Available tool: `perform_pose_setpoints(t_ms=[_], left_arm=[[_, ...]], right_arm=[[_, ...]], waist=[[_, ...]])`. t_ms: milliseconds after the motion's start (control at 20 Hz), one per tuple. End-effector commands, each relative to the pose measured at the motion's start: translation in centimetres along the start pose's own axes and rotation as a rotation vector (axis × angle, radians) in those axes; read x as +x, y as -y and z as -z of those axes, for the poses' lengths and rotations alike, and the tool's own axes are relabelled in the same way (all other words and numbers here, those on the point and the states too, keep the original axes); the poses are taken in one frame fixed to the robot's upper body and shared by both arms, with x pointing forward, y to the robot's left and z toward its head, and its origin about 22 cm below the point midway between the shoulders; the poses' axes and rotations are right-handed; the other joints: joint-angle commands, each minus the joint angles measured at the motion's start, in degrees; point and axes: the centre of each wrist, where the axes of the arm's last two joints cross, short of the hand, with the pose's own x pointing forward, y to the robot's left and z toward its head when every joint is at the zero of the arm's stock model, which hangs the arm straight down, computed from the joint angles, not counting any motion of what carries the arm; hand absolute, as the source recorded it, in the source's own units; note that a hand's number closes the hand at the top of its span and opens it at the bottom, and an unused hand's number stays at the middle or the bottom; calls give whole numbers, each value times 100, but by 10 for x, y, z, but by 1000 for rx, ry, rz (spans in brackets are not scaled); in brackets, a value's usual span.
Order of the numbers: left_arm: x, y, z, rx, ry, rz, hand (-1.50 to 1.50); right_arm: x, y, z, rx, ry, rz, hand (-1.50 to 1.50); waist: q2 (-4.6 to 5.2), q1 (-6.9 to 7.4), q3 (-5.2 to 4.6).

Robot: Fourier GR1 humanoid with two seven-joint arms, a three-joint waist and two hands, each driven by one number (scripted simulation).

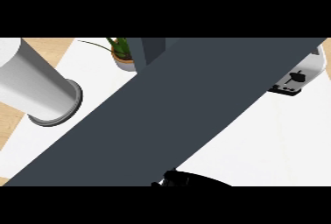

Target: Pick up the bottled water, place it into the cabinet and close the cabinet

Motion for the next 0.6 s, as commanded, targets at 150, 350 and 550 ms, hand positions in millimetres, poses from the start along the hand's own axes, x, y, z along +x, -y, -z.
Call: perform_pose_setpoints(t_ms=[150, 350, 550], left_arm=[[8, -24, -22, 28, 7, 3, -150], [19, -32, -45, 46, 12, -10, -150], [26, -26, -62, 86, 17, 0, -150]], right_arm=[[39, 4, 72, 198, -56, 7, 150], [47, 22, 100, 151, -103, 89, 150], [23, 50, 105, 84, -126, 204, 150]], waist=[[53, -116, 43], [26, -293, 61], [38, -428, 73]])
